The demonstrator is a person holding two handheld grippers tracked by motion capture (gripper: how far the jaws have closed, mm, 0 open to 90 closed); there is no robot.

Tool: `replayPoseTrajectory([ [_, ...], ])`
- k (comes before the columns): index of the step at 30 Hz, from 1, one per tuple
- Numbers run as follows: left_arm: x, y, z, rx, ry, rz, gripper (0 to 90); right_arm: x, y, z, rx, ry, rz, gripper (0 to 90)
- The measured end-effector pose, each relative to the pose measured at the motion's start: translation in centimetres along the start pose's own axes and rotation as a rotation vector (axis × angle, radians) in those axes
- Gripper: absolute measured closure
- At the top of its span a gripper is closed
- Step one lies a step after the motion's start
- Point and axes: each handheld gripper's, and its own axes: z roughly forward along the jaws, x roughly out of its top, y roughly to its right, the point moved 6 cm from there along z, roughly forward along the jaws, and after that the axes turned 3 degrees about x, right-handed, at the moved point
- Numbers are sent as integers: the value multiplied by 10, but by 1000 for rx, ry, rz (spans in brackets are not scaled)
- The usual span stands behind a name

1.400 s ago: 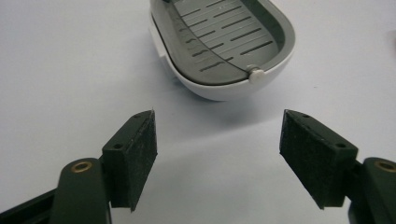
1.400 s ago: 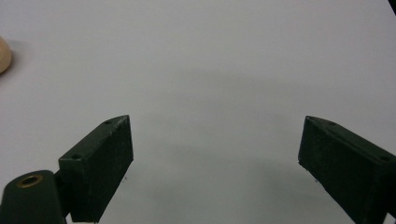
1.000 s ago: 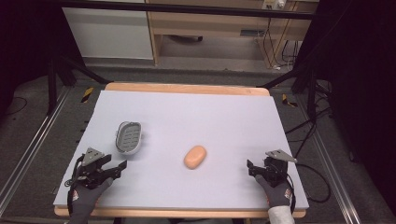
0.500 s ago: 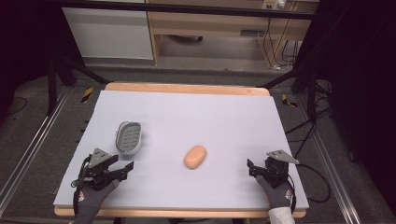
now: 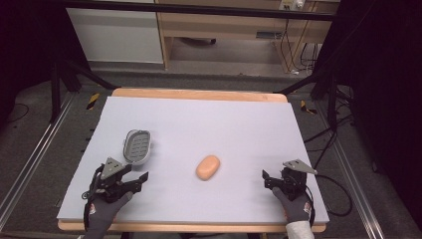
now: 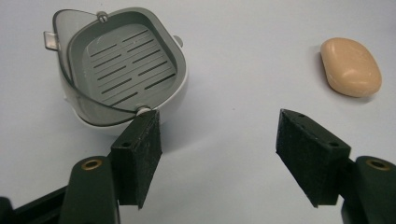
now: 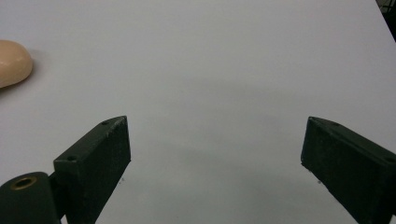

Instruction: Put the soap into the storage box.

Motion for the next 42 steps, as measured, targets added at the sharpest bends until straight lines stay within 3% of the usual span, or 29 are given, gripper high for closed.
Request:
replayPoseTrajectory([
  [18,17,23,10,-36,7,32,294,4,-3,2,1,0,-8,75],
  [26,33,34,14,-57,20,50,292,6,-5,0,1,5,-16,75],
  [42,54,67,34,-106,22,61,290,7,-7,1,6,2,-16,74],
])
